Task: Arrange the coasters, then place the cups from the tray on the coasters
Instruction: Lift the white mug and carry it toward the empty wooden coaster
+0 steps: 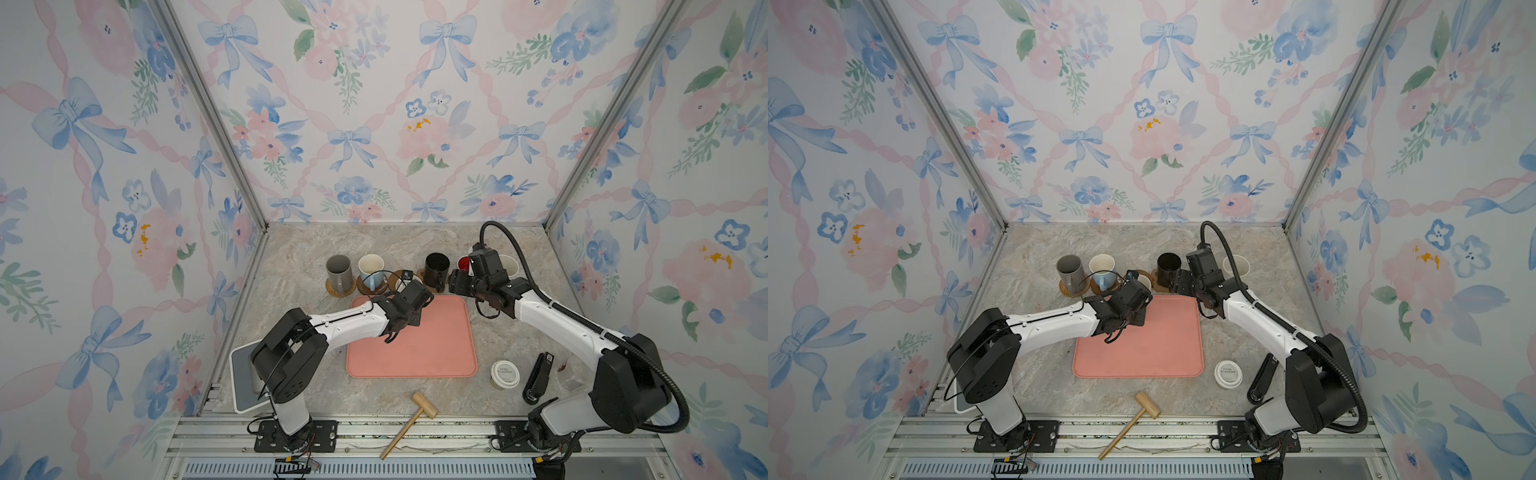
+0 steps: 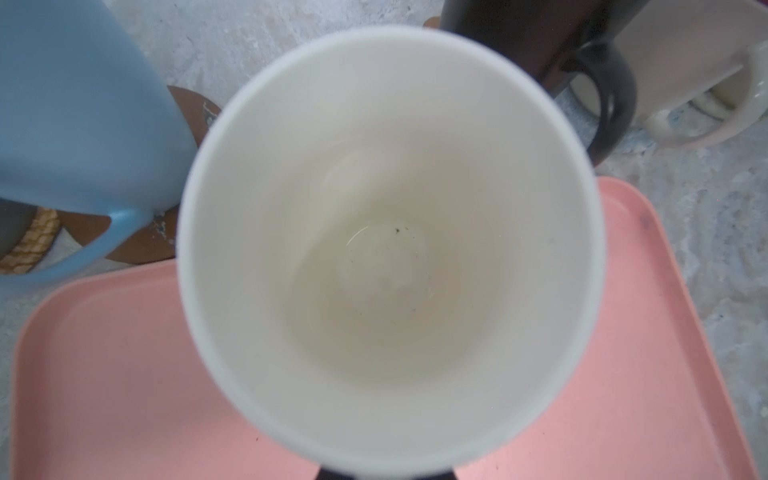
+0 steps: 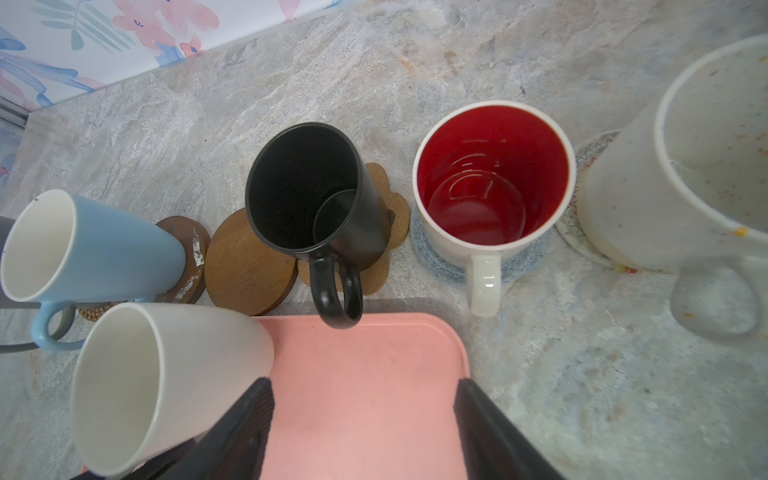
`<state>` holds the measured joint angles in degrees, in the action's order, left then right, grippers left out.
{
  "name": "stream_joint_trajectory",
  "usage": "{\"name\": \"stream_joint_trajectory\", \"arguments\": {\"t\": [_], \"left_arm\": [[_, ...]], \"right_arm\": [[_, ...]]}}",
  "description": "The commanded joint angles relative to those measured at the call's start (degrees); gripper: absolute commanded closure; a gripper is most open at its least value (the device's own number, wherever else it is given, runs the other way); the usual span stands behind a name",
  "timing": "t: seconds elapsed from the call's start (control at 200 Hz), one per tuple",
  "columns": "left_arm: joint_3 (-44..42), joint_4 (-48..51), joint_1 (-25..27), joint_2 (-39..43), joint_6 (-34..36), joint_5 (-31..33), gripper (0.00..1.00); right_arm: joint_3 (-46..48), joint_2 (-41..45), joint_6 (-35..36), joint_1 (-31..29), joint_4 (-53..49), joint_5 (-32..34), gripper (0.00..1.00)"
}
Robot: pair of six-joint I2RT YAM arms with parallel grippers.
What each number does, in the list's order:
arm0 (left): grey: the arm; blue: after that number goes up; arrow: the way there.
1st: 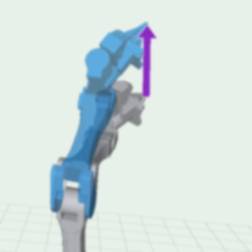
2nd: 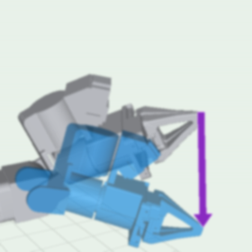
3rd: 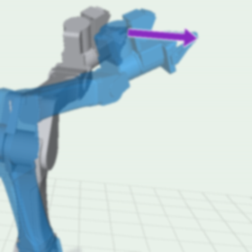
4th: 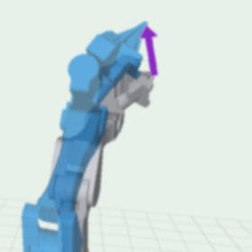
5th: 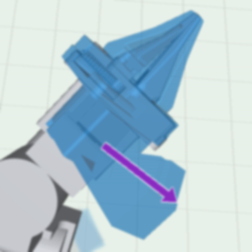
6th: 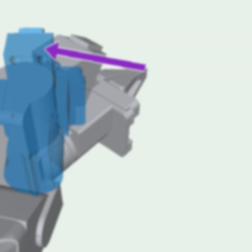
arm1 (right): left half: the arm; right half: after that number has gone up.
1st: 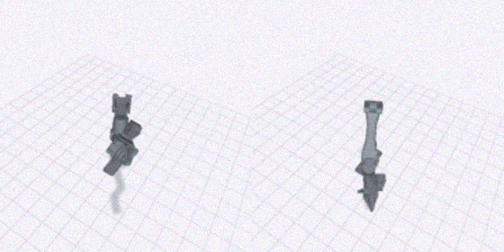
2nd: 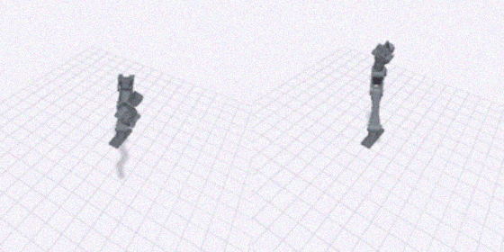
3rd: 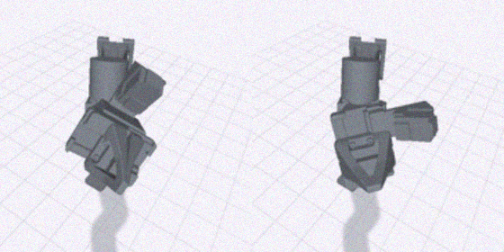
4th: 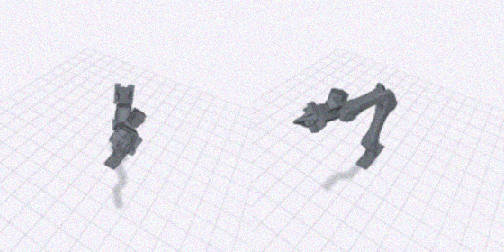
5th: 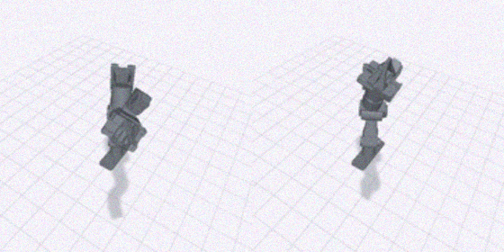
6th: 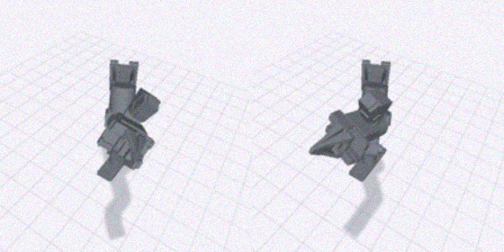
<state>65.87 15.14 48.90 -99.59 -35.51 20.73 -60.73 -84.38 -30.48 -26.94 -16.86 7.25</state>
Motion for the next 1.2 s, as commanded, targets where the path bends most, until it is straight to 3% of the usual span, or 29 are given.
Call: {"name": "stream_joint_trajectory", "arguments": {"t": [0.0,1.195], "left_arm": [[3.65,-1.60,-0.63,0.64,3.00,2.21,1.00],[16.10,2.62,-7.94,-10.58,8.96,0.63,1.00]], "right_arm": [[-0.80,0.43,0.16,0.78,-0.37,0.04,0.28],[0.32,2.38,0.53,1.88,-1.25,0.20,0.28]]}}
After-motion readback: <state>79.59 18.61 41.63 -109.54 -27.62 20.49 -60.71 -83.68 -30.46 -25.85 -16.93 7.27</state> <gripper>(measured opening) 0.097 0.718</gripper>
